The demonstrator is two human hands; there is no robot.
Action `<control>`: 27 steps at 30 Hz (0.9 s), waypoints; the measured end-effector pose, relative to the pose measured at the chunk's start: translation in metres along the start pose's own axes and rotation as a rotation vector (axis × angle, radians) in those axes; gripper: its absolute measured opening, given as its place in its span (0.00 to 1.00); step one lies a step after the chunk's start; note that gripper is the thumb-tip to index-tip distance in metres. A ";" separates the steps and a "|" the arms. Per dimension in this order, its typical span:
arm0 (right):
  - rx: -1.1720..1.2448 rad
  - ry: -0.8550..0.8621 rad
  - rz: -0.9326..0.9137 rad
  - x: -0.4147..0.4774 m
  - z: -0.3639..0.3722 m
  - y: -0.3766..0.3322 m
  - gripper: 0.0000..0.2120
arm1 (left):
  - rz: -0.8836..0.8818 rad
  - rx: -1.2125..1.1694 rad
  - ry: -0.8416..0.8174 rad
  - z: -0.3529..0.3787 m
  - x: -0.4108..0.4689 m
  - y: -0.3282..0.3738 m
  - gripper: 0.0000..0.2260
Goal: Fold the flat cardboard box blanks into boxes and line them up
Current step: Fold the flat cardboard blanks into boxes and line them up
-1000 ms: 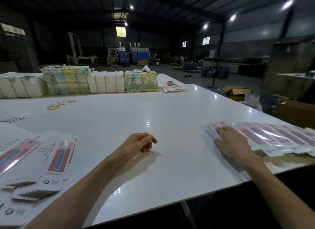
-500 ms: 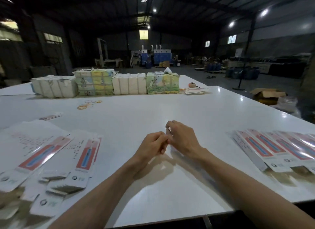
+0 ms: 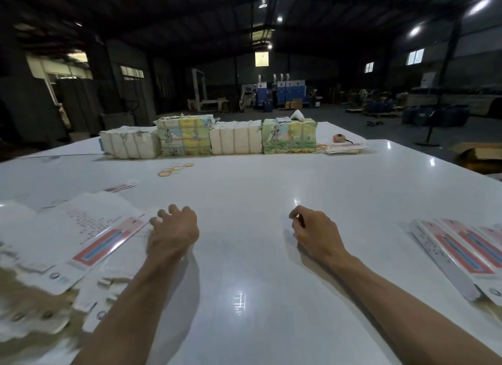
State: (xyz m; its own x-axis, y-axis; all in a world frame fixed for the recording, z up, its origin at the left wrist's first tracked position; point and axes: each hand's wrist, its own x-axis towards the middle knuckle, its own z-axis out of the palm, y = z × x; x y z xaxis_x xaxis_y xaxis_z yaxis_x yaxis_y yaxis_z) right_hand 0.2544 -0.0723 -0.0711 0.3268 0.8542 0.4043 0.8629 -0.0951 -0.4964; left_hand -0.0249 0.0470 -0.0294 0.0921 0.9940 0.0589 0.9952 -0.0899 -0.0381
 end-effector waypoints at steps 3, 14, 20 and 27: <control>0.043 0.003 0.000 0.000 -0.001 0.000 0.11 | -0.074 0.071 0.041 0.002 -0.002 -0.033 0.20; 0.101 -0.014 -0.021 -0.005 -0.002 -0.001 0.10 | -0.175 0.016 -0.039 -0.026 -0.011 -0.052 0.42; 0.098 -0.031 -0.037 -0.002 -0.001 -0.001 0.10 | -0.105 -0.190 -0.052 -0.035 -0.011 -0.050 0.55; 0.104 -0.054 -0.065 -0.001 0.003 0.001 0.10 | -0.123 -0.127 0.041 -0.027 -0.007 -0.049 0.48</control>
State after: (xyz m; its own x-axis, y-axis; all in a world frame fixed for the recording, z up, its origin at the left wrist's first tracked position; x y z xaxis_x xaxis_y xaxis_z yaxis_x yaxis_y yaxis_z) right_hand 0.2545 -0.0716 -0.0740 0.2481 0.8835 0.3974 0.8361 0.0119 -0.5485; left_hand -0.0733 0.0433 -0.0014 -0.0315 0.9948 0.0966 0.9949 0.0220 0.0982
